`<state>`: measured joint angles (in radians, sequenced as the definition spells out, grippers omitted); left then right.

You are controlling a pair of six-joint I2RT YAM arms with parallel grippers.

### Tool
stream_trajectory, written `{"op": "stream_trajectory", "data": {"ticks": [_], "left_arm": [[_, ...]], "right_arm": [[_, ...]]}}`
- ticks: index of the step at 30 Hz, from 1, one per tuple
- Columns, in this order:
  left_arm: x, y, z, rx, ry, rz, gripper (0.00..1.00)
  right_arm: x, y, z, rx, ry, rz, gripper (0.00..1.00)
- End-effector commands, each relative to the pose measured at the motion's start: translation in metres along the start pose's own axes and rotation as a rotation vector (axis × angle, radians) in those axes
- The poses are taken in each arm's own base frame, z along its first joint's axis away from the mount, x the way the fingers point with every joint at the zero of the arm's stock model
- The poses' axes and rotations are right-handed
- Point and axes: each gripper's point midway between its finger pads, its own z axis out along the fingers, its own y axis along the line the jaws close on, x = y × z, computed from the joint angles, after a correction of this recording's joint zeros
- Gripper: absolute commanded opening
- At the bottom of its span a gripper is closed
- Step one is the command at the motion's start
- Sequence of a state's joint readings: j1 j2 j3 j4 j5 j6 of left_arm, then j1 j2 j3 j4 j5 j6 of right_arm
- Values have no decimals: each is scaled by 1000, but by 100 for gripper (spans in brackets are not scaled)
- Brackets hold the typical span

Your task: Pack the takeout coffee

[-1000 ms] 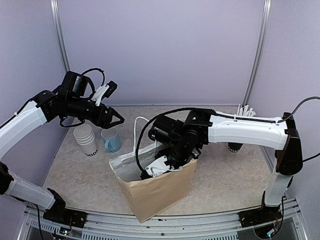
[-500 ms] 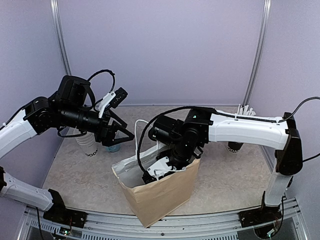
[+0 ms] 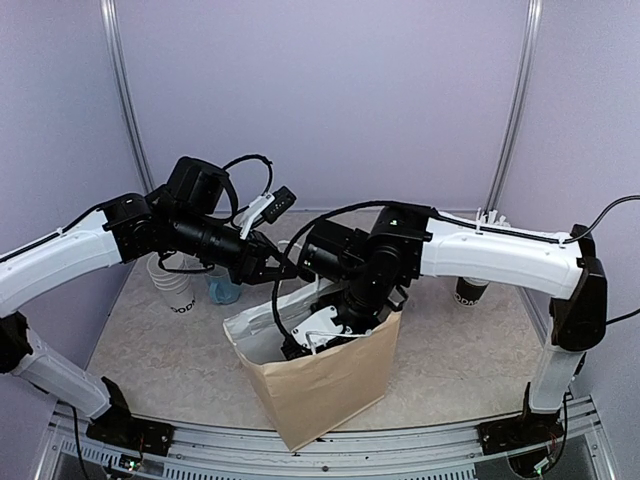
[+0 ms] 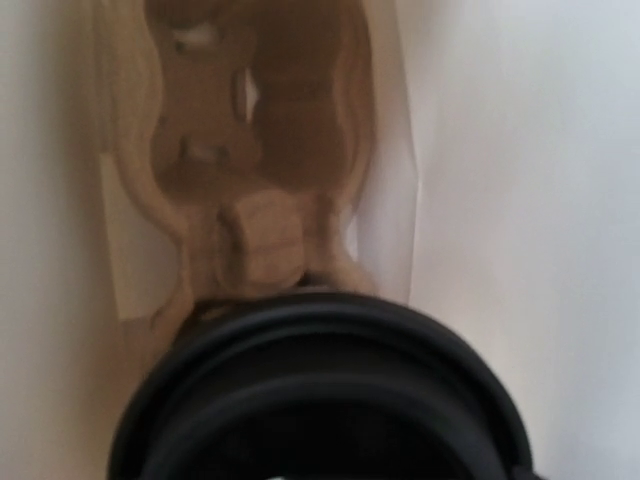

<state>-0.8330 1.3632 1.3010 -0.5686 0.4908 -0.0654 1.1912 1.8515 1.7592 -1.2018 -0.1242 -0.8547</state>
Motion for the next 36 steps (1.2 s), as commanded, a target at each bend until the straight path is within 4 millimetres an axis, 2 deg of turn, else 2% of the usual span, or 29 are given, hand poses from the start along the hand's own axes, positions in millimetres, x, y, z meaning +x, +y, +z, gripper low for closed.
{"op": "stream_trajectory", "data": {"ticks": [1, 4, 10, 15, 18, 22, 27, 33, 36], "left_arm": [[-20, -9, -1, 35, -39, 56, 7], [-25, -2, -1, 6, -34, 75, 0], [-42, 15, -12, -61, -49, 123, 0], [-44, 29, -18, -97, -44, 127, 0], [-46, 35, -23, -127, -34, 135, 0], [-54, 44, -32, -178, -30, 158, 0], [-63, 39, -33, -167, -34, 179, 0], [-61, 27, -27, -147, -24, 204, 0], [-60, 24, -23, -139, -17, 203, 0]], "right_arm": [[-12, -3, -20, 15, -31, 6, 79], [-16, -7, -28, 31, -40, 9, 81], [-20, -12, -36, 59, -52, 13, 83], [-19, -11, -36, 57, -49, 10, 83], [-29, -20, -52, 100, -85, -1, 83], [-49, -40, -87, 196, -158, -23, 83], [-60, -49, -121, 293, -220, -68, 84], [-45, -55, -124, 329, -211, -30, 85], [-43, -57, -134, 354, -218, -22, 83]]}}
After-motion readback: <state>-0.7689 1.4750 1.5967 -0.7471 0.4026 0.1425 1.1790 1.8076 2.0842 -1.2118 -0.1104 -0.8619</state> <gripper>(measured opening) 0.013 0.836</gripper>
